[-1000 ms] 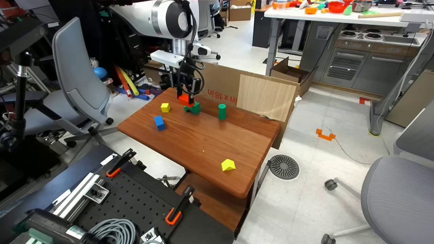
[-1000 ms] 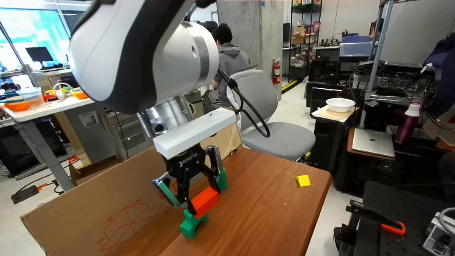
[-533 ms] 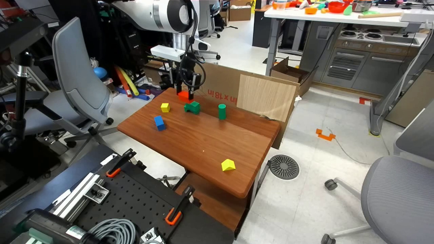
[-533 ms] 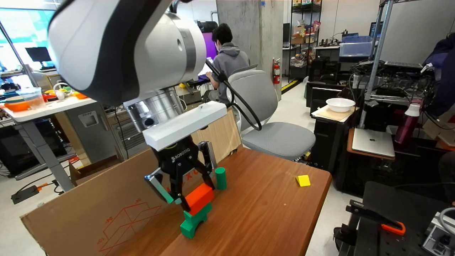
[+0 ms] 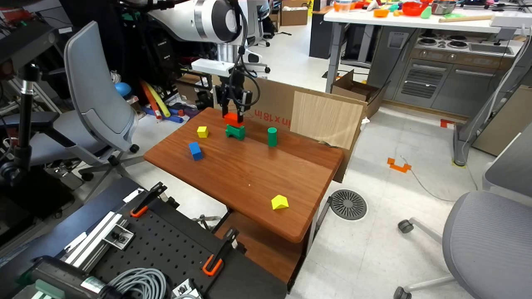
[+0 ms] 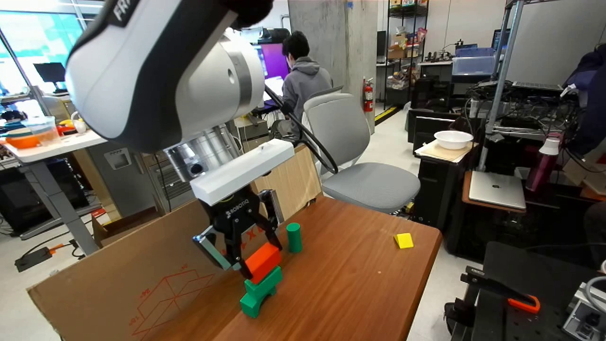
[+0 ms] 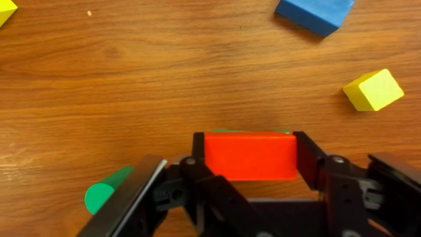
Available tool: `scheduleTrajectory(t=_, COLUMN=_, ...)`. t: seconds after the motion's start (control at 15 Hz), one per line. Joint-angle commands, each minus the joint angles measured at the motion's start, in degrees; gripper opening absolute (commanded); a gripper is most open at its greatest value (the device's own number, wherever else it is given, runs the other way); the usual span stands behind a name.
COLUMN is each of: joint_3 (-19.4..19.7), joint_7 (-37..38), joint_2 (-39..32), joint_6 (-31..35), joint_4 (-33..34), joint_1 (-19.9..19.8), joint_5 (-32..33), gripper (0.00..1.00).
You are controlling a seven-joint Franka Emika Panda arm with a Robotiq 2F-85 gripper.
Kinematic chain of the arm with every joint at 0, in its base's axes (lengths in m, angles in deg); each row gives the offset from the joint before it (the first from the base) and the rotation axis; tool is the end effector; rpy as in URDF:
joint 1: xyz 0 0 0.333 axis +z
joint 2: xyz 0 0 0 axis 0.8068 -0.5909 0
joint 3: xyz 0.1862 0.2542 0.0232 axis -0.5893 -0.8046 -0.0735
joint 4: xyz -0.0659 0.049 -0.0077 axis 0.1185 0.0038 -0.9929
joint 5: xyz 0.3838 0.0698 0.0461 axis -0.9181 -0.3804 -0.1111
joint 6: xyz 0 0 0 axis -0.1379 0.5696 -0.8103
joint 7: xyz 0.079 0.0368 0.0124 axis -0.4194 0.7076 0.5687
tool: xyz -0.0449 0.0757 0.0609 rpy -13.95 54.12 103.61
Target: Put the orange block on the left green block
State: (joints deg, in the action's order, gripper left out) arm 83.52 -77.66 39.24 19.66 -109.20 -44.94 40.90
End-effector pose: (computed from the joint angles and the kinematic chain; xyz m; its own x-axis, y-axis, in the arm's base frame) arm 0.6908 0.1144 0.2119 0.9552 -0.0349 -0.2938 -0.0070 -0.9954 0.0955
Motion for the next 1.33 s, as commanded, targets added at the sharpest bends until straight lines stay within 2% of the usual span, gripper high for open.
scheduleTrajectory(t=0.0, joint_3=0.7, joint_7=-1.4, joint_2=-3.0, joint_6=-3.0, joint_4=5.3, joint_1=0.9, joint_5=2.1, gripper=0.41)
scheduleTrajectory(t=1.27, joint_3=0.4, joint_7=-2.7, joint_2=-4.1, joint_6=-4.9, joint_4=6.8, joint_1=2.1, joint_5=3.1, gripper=0.41)
